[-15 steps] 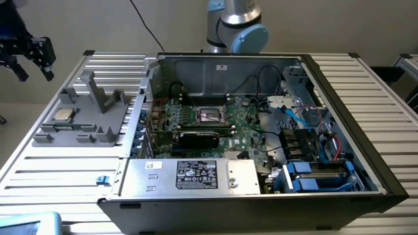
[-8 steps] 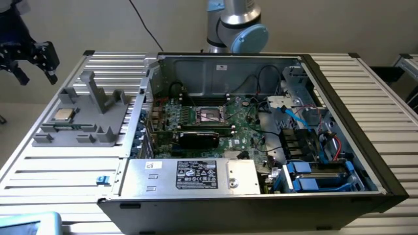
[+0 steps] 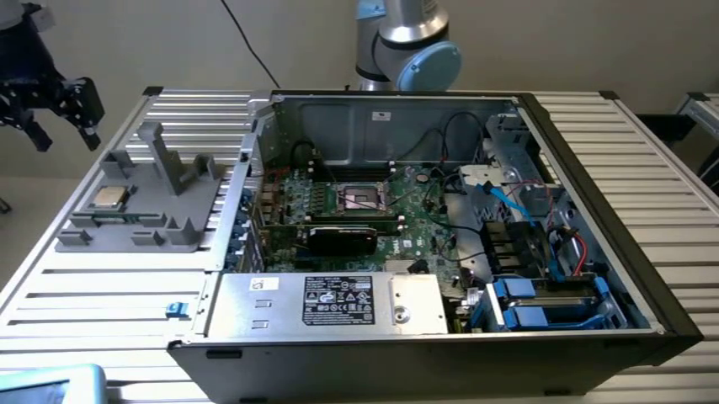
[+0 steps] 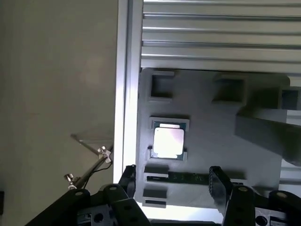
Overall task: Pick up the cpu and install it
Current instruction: 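Pick up the cpu and move it towards the insertion slot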
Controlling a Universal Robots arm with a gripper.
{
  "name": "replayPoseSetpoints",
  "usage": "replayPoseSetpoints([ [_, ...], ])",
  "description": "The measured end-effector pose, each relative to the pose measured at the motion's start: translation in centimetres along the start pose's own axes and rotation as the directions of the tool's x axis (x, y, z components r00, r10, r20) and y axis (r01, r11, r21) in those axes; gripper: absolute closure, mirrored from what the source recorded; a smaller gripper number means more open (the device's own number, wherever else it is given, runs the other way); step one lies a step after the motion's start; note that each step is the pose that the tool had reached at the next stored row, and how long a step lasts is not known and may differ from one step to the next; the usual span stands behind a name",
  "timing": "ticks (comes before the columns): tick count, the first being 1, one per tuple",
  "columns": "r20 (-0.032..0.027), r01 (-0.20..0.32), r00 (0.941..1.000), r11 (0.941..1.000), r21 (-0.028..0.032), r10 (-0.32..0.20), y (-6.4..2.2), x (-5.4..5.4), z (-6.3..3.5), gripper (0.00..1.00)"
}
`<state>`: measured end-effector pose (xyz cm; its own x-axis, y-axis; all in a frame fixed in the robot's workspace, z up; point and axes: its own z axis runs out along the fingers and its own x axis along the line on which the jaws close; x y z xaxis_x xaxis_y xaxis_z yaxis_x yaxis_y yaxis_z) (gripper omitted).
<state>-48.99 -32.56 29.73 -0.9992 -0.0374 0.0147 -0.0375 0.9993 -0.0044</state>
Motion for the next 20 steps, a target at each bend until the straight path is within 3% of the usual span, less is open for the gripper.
replayPoseSetpoints([
  [20,0.0,-0.001,1.0,1.0,-0.0002,0.001,0.44,-0.1,3.64,0.26],
])
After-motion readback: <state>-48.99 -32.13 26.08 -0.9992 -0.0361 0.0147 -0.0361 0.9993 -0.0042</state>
